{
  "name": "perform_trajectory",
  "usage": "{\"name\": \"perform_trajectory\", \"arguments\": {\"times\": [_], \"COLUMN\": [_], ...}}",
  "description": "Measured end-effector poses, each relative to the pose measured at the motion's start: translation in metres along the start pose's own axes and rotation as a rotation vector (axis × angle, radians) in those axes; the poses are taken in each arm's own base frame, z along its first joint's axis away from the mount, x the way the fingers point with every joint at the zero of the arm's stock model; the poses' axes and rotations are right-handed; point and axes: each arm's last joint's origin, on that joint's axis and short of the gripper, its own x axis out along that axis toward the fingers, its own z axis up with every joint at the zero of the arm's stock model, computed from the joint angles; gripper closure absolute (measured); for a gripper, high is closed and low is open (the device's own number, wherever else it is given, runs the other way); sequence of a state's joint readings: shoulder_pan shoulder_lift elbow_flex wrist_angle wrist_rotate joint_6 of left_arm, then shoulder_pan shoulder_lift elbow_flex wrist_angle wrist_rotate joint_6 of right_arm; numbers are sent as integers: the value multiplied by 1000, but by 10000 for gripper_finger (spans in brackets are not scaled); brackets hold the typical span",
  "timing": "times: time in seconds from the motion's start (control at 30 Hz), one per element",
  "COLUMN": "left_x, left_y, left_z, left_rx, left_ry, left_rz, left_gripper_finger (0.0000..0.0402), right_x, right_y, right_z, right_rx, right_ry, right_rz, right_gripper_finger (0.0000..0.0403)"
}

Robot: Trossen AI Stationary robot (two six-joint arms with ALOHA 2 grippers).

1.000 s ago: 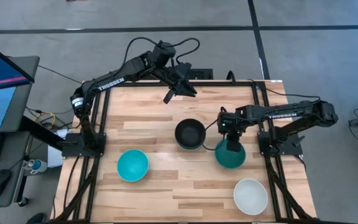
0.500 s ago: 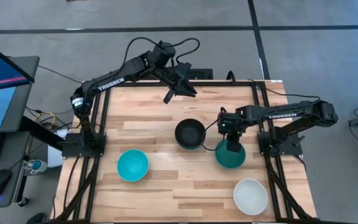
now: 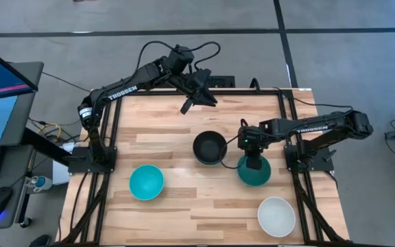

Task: Nest bowls inside each other
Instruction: Stack the green bowl on the black bowl

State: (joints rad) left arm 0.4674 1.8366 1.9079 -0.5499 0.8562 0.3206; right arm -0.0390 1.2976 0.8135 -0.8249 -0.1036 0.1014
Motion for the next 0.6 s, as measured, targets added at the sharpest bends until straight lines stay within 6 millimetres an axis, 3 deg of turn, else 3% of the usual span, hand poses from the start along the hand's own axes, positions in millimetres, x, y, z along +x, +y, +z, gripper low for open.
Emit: {"name": "perform_trajectory", "arguments": {"times": [0.6], "left_x": [-2], "left_y": [2], "left_z": [0], "left_rx": [1], "left_ry": [-2], "left_rz": [8], "left_gripper_finger": [344], "right_x": [-2], "right_y": [-12], "right_z": [-10], "right_rx": [96], "right_ry": [109], "right_rz": [34], "right_gripper_finger": [314]}}
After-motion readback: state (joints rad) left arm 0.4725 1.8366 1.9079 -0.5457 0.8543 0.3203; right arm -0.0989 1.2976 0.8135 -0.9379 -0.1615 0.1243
